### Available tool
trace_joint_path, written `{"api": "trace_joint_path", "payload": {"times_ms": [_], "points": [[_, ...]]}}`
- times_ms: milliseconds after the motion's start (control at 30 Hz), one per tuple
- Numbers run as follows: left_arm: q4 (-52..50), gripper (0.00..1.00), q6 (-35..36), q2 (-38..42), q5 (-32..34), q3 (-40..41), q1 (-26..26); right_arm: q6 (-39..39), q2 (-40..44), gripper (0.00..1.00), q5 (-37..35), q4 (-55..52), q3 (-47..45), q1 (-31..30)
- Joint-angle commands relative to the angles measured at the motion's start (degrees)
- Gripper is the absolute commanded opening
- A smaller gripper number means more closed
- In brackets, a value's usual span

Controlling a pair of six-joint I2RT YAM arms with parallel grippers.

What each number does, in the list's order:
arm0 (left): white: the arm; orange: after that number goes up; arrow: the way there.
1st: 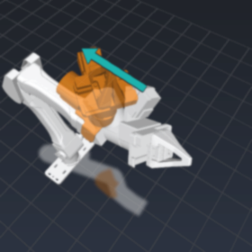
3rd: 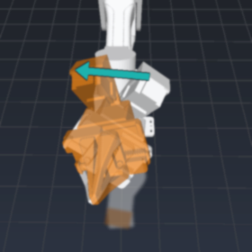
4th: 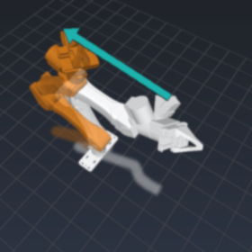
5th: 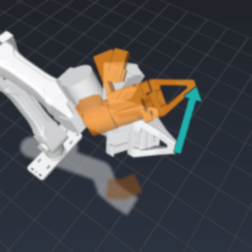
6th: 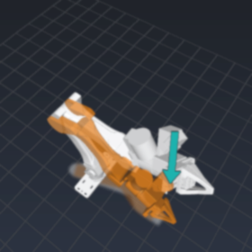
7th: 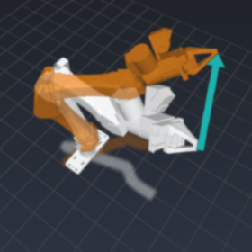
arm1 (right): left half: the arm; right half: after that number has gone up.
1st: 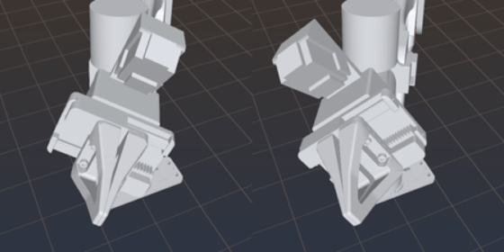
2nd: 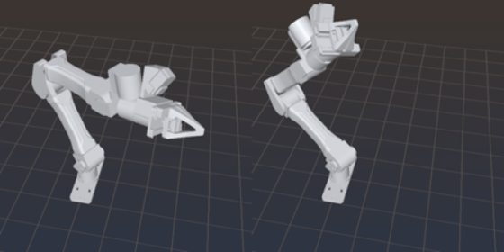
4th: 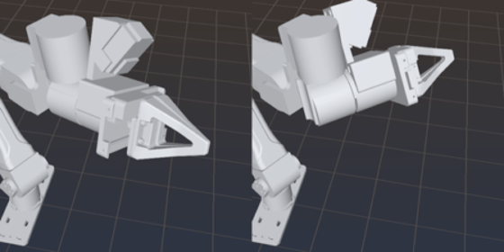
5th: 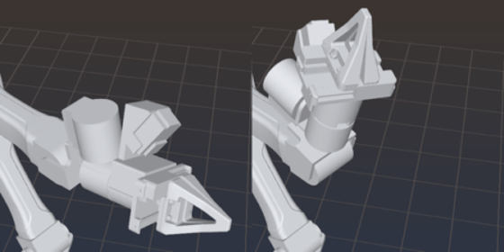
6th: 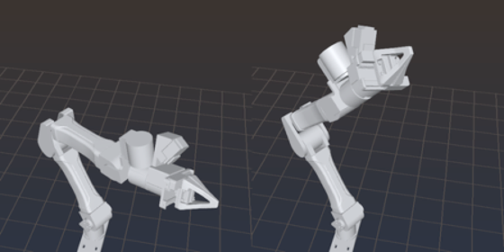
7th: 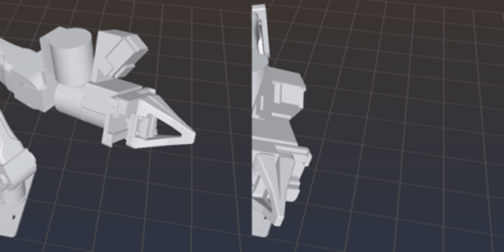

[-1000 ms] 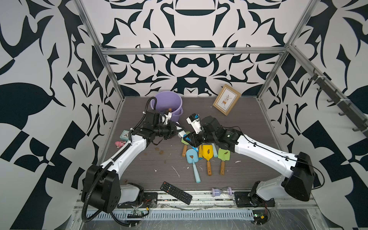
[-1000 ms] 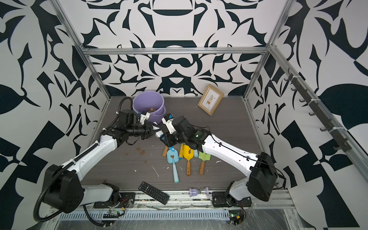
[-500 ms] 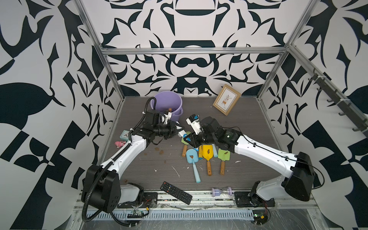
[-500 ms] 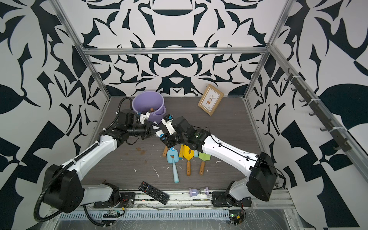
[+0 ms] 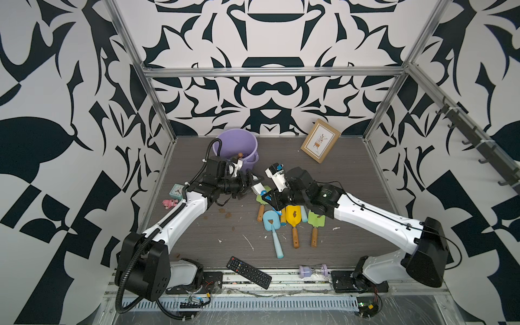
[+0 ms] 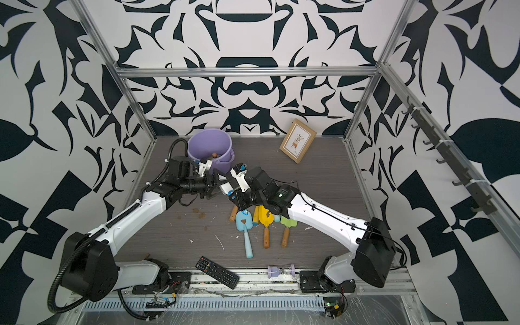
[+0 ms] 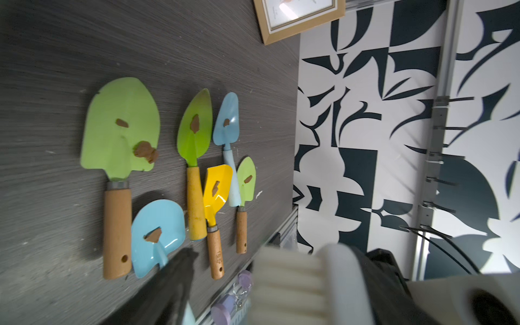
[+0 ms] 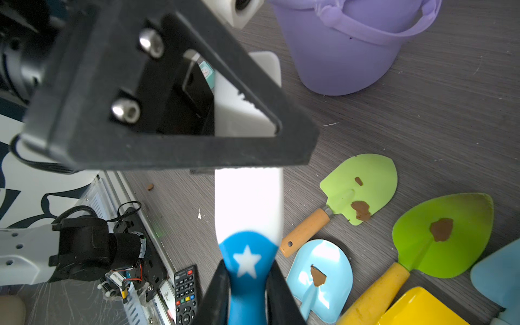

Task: Brush the soil off the hand trowel and place it into the bucket
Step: Adjust the brush, then pick up the hand trowel from the center of the board.

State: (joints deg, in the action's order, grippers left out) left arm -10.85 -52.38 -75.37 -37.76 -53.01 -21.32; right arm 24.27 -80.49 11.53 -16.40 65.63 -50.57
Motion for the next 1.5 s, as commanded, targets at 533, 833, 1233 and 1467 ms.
{"api": "trace_joint_path", "payload": {"times_ms": [533,833,1233,1467], "points": [[-20.77,1.00,16.21,3.00,30.74,1.61,-14.55,8.02,10.70,0.00,6.56,-6.66,-9.94,11.18],[-16.57,0.74,16.70,-13.54,32.80,-2.43,-17.08,8.66,11.11,0.00,6.56,-5.16,-11.01,11.45],[-15.70,0.59,18.01,-24.71,33.69,-8.58,-18.48,9.04,12.44,0.00,6.58,-4.03,-12.27,11.59],[-18.53,0.49,18.54,-28.80,37.92,-10.87,-20.26,9.14,13.08,0.00,6.71,-3.57,-12.71,11.72]]}}
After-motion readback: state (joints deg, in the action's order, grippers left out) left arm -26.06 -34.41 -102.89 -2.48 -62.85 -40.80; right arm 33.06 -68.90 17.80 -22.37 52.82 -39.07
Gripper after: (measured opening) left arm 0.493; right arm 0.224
